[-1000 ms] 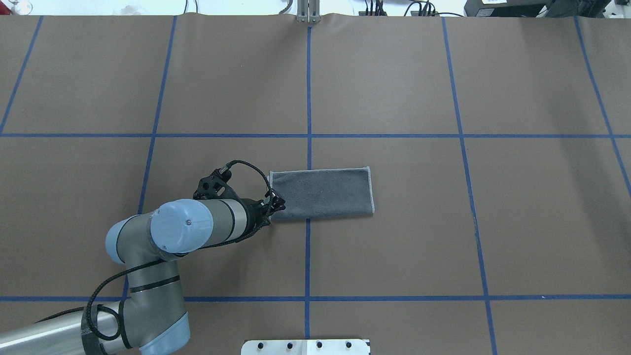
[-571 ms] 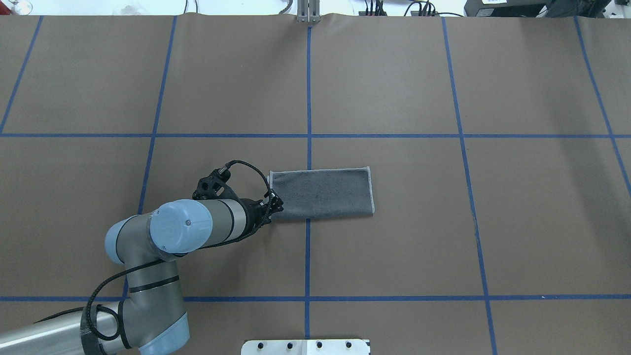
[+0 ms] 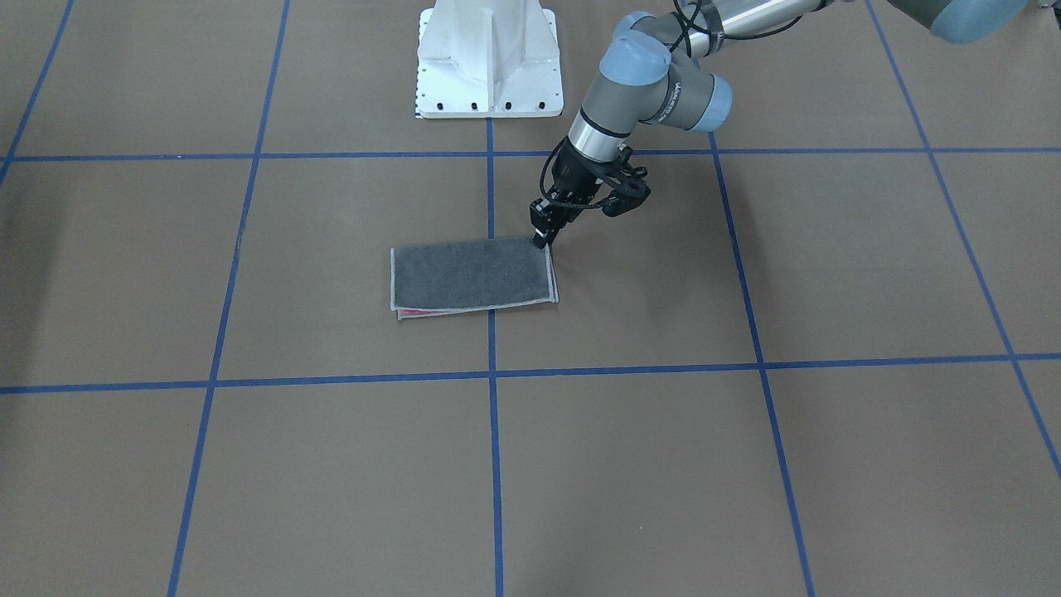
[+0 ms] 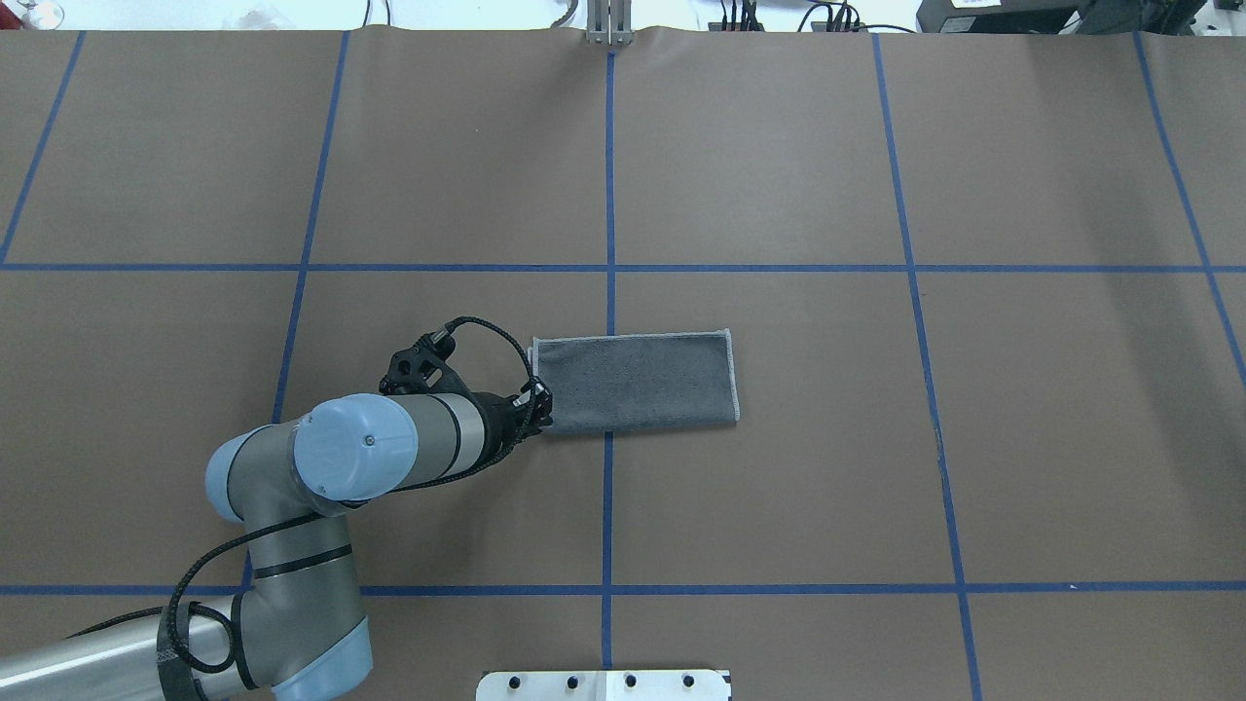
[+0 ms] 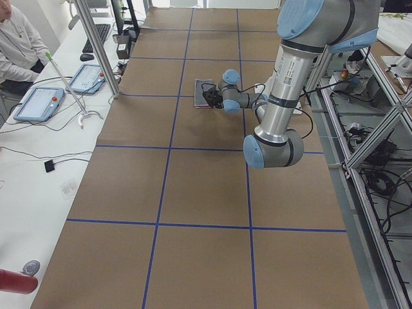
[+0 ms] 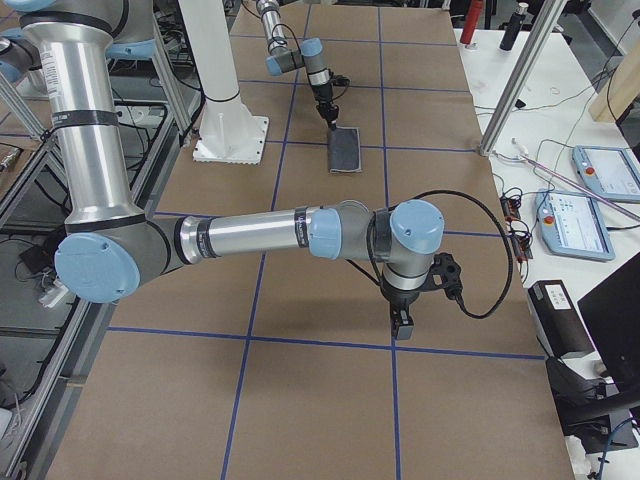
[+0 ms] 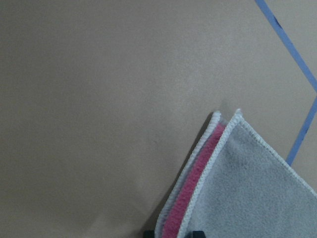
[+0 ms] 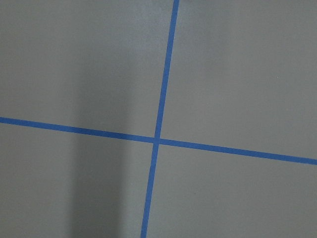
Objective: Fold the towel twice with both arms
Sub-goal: 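Hold the folded towel's corner with the left gripper, adjusting the grasp, then drag the folded towel toward the left arm with the left gripper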
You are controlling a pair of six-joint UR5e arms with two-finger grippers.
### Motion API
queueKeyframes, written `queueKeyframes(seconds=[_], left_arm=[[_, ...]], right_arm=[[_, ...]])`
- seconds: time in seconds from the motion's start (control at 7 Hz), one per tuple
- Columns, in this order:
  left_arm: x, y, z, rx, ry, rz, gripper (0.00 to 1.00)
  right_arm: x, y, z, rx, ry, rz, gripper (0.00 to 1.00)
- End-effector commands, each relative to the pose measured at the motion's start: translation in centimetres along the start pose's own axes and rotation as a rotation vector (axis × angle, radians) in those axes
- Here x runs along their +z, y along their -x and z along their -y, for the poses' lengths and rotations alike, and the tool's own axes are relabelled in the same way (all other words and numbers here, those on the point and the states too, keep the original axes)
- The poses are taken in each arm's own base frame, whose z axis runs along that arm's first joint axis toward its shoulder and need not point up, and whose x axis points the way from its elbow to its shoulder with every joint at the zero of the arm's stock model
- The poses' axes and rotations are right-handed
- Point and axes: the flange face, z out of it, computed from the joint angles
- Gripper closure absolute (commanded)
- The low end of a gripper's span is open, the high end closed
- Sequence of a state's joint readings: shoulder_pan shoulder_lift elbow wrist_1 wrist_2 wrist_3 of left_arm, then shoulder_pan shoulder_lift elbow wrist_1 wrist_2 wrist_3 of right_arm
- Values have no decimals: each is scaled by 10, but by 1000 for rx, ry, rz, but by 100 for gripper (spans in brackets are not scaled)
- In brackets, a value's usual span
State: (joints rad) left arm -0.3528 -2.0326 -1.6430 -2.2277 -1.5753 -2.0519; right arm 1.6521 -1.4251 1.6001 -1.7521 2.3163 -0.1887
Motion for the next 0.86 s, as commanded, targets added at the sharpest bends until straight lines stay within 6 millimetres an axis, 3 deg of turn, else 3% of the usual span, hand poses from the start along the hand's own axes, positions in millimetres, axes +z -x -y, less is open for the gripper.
queueKeyframes(seconds=[0.0,0.14,0.43,0.57,0.71], left_arm=[[-10,-2,7,-1,-4,-13,100],[-22,6,21,31,-16,-18,100],[-68,34,52,90,-37,-27,100],[-78,43,73,81,-68,-21,100],[-81,43,76,79,-74,-23,100]], right_arm=[[0,0,0,-1,1,0,0],[0,0,0,-2,0,0,0],[0,0,0,1,1,0,0],[0,0,0,0,0,0,0],[0,0,1,0,0,0,0]])
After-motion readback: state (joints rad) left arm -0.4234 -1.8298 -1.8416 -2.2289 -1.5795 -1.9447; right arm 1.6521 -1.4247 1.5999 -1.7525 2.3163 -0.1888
